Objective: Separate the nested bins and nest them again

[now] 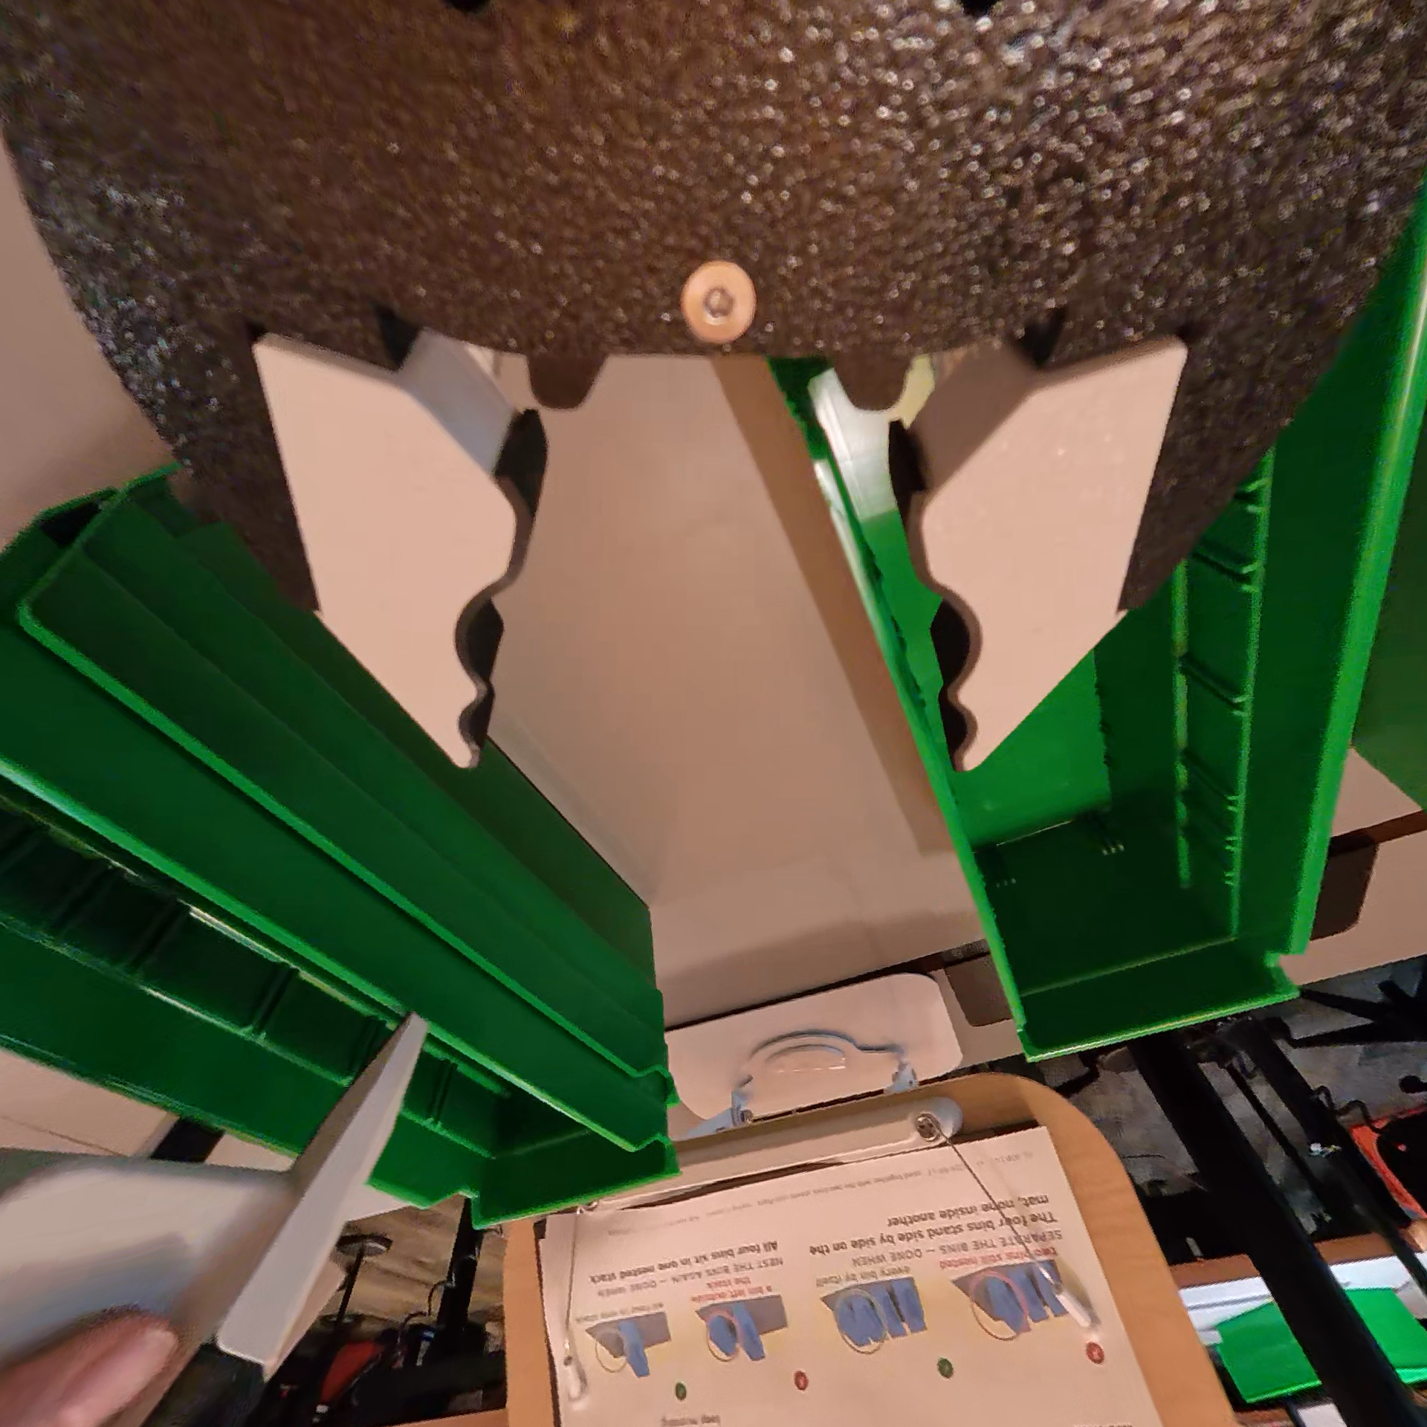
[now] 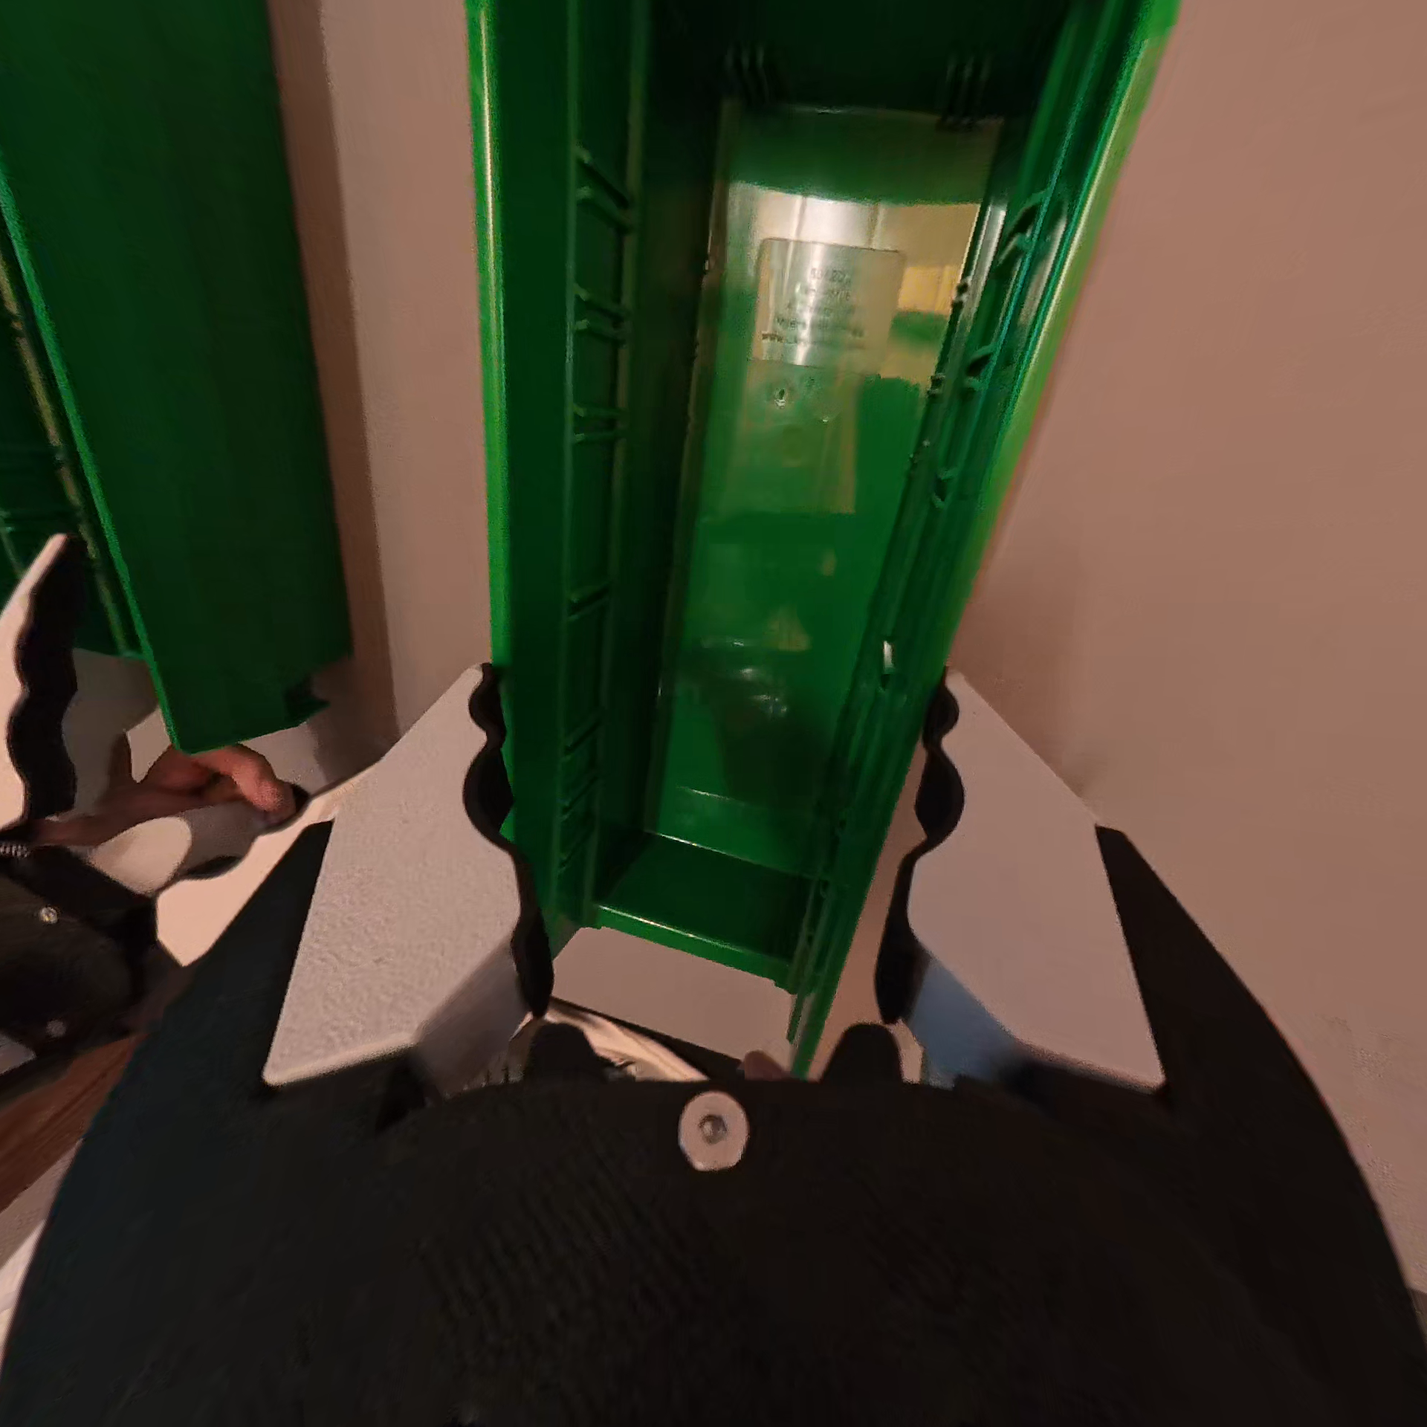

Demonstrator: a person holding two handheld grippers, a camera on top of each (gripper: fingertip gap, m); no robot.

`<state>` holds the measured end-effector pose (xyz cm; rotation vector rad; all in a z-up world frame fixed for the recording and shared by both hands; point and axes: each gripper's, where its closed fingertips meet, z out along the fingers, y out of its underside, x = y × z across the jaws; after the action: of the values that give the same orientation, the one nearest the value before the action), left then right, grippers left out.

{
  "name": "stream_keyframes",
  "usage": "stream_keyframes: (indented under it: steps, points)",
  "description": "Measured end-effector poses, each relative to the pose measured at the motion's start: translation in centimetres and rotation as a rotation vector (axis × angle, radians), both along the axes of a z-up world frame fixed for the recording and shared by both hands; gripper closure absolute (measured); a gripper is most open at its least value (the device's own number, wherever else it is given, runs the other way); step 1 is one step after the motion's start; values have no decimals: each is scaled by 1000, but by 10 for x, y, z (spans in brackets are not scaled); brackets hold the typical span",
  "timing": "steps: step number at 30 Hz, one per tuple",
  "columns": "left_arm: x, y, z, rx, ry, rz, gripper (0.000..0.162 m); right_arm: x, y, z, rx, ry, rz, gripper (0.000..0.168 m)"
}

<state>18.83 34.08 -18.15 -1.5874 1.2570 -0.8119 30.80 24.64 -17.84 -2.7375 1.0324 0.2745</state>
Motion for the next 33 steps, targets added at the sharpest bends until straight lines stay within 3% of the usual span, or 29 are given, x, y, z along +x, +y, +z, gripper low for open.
stream_keyframes:
  steps: [5,7,16,26,28,33]
  points:
    - [3,-6,2,3,-5,-13,49,-1,-2,0,4,21,-22,61]
    - [4,-6,0,0,1,-14,49,-8,-3,1,-1,36,16,52]
    - [6,-7,-3,6,12,-11,49,-11,0,-2,-3,28,3,59]
    - [6,-11,2,20,1,-17,49,-21,5,-4,-7,25,36,46]
    - [7,-12,1,21,5,-18,49,-16,5,-4,-9,-5,46,56]
    - [9,-14,-1,38,17,-18,49,-12,7,-10,-20,-36,37,51]
